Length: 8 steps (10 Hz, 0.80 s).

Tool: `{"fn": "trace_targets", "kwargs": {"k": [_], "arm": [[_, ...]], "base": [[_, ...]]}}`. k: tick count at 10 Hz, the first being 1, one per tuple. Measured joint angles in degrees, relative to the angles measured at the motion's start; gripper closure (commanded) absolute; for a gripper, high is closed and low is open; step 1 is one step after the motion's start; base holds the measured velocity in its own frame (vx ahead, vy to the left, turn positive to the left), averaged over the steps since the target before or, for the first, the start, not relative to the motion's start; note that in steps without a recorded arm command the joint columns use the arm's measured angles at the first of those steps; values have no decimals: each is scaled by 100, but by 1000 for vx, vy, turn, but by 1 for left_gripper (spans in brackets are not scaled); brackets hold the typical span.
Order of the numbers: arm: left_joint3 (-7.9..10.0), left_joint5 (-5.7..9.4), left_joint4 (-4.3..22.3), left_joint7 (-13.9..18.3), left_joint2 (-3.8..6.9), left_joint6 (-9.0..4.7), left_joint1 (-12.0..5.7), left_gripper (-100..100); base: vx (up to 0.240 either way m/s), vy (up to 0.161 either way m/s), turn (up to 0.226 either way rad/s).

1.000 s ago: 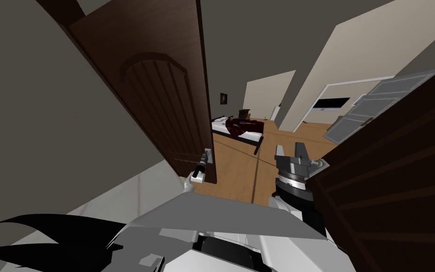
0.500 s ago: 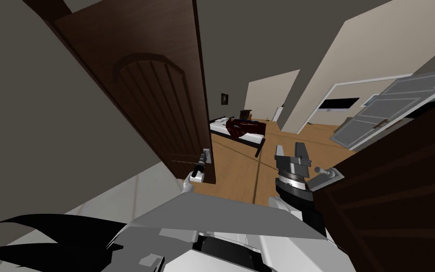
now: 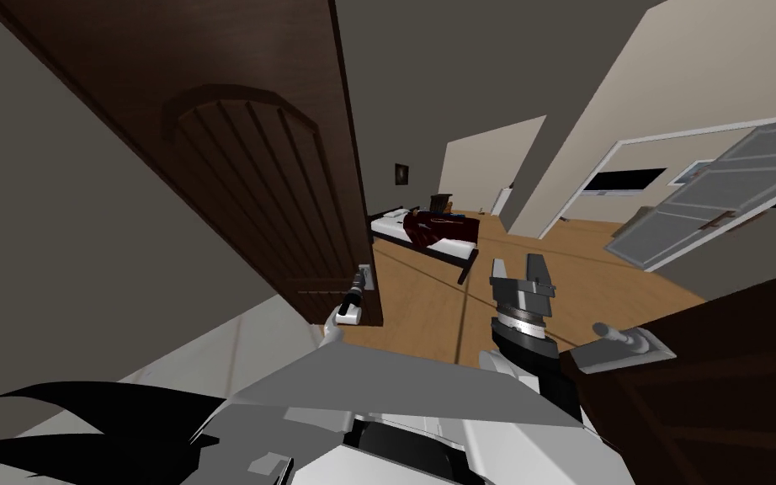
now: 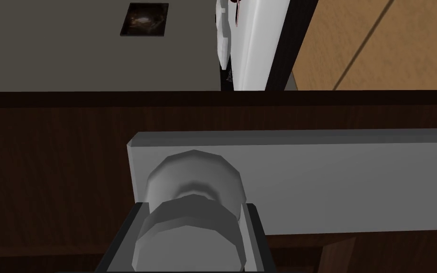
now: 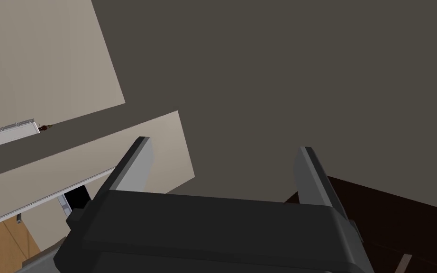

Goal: Push the door open

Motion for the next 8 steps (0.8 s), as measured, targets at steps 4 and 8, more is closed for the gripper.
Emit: {"fn": "trace_targets", "kwargs": {"k": [4, 8], "arm": [[257, 24, 102, -70, -6, -46, -51, 100], [510, 72, 150, -102, 48, -22, -116, 100]], "base": [[172, -69, 61], [161, -83, 66]]}}
